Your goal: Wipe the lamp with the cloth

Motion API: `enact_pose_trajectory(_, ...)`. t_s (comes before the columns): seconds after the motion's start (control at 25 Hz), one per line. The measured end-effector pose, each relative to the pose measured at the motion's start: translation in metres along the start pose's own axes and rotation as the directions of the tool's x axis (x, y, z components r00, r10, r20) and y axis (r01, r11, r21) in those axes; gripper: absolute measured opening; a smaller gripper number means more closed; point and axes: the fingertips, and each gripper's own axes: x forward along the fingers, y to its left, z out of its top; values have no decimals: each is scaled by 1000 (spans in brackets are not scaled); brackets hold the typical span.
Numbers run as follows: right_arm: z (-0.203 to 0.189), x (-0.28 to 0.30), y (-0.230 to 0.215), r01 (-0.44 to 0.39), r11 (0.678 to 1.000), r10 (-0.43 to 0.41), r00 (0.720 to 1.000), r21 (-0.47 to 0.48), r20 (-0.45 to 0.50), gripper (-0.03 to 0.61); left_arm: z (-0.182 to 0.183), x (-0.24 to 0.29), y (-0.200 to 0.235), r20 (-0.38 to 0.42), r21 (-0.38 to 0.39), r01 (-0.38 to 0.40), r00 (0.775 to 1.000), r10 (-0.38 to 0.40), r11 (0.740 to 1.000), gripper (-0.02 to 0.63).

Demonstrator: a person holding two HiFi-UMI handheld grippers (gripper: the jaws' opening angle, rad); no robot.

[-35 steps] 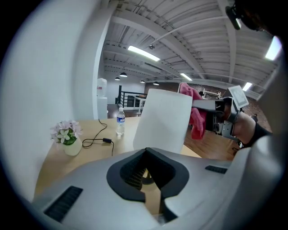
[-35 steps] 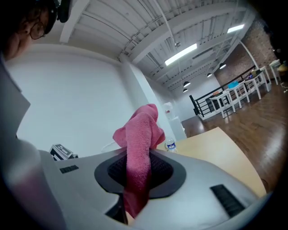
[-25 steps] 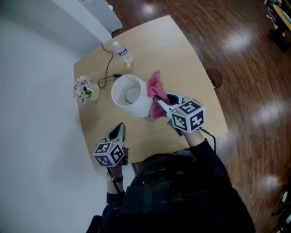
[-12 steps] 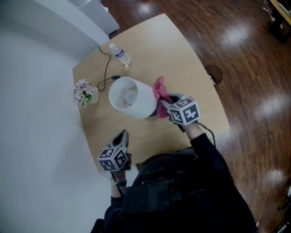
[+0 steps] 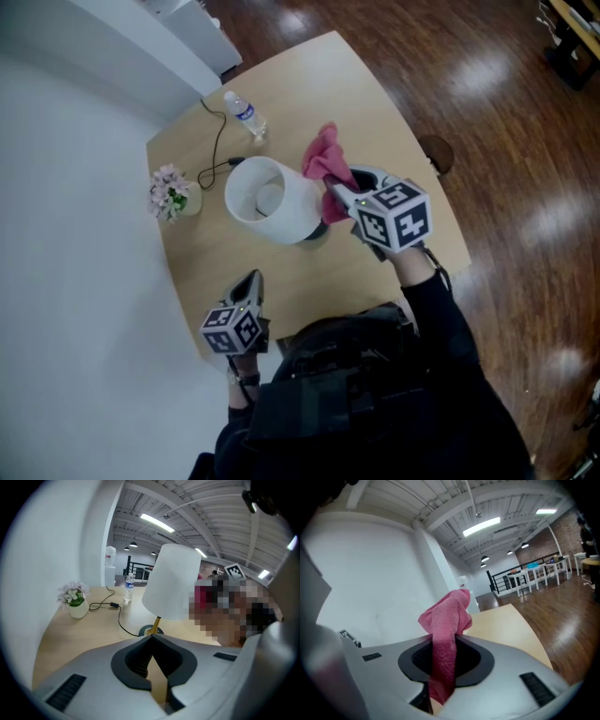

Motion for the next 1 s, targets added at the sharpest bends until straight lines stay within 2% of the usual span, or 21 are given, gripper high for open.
enact_pose_trajectory(0.16,40,2,34,-112,994,112,992,-7,64,83,-2,-2,-3,4,0,10,1000,-10,1000,0)
enact_pose_trajectory(0.28,45,9,48,-181,983,179,981,19,70,87,-2,-5,-3,11,2,8,1000,-8,1000,0)
enact_pose_trajectory(0.36,39,15,47,-188,981,185,981,39,63,87,-3,-7,-2,13,1,6,1000,-6,1000,0)
enact_pose_trajectory(0.72,-30,45,1,-92,986,100,993,136,-59,87,-14,-11,1,-1,-19,-2,1000,2,1000,0)
enact_pose_trajectory(1.0,-78,56,-28,4,984,22,989,176,-147,87,-18,-11,1,-6,-19,2,1000,-2,1000,0)
